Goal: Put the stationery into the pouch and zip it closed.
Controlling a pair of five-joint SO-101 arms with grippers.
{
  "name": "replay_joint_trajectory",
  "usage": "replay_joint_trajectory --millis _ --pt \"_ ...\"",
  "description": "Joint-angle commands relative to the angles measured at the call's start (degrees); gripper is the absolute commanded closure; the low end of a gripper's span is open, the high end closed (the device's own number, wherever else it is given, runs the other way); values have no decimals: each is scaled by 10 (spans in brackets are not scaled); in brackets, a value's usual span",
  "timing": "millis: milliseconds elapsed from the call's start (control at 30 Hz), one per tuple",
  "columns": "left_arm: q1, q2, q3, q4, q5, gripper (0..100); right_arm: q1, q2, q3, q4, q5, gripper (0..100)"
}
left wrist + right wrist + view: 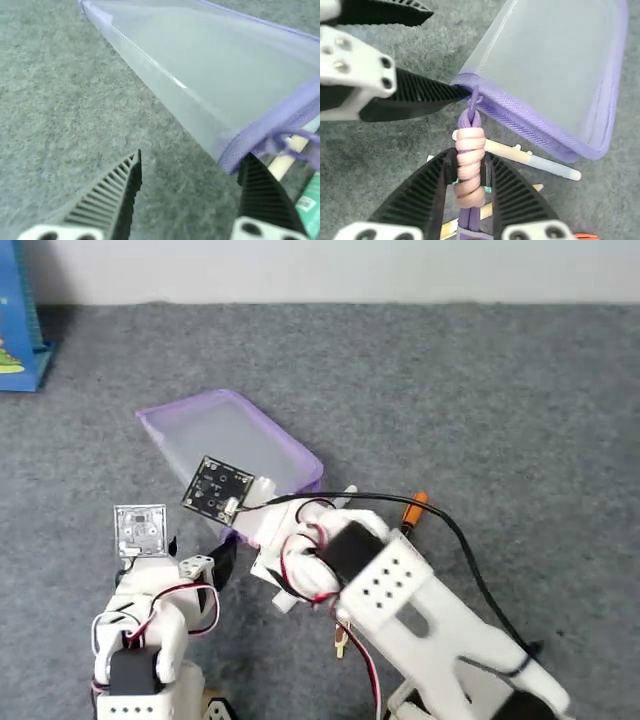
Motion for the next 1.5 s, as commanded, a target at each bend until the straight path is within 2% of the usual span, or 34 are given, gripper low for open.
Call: replay_joint_trajectory --millis 0,300,500,700,1067,1167,1233,1400,1467 --pt "0 -9 0 -25 3 699 9 -53 -6 10 -5 989" --pt "-1 -9 1 -25 4 713 0 -59 13 14 -5 989" --pt "-8 -9 3 -63 1 867 -11 -65 15 33 -3 989" --pt "-17 -9 1 -69 1 990 -12 -60 18 35 -3 989" --pt "-12 -9 1 -50 0 987 22 -66 43 34 -2 989" --pt "-11 -9 -2 -49 -33 982 22 -67 43 34 -2 989" --pt "-11 -9 -16 -40 -43 939 22 -69 43 35 -2 989" --pt "-11 -9 -32 15 -22 728 23 -138 40 66 -1 989" --pt "-11 -9 -42 29 -13 705 23 -179 43 74 -1 989"
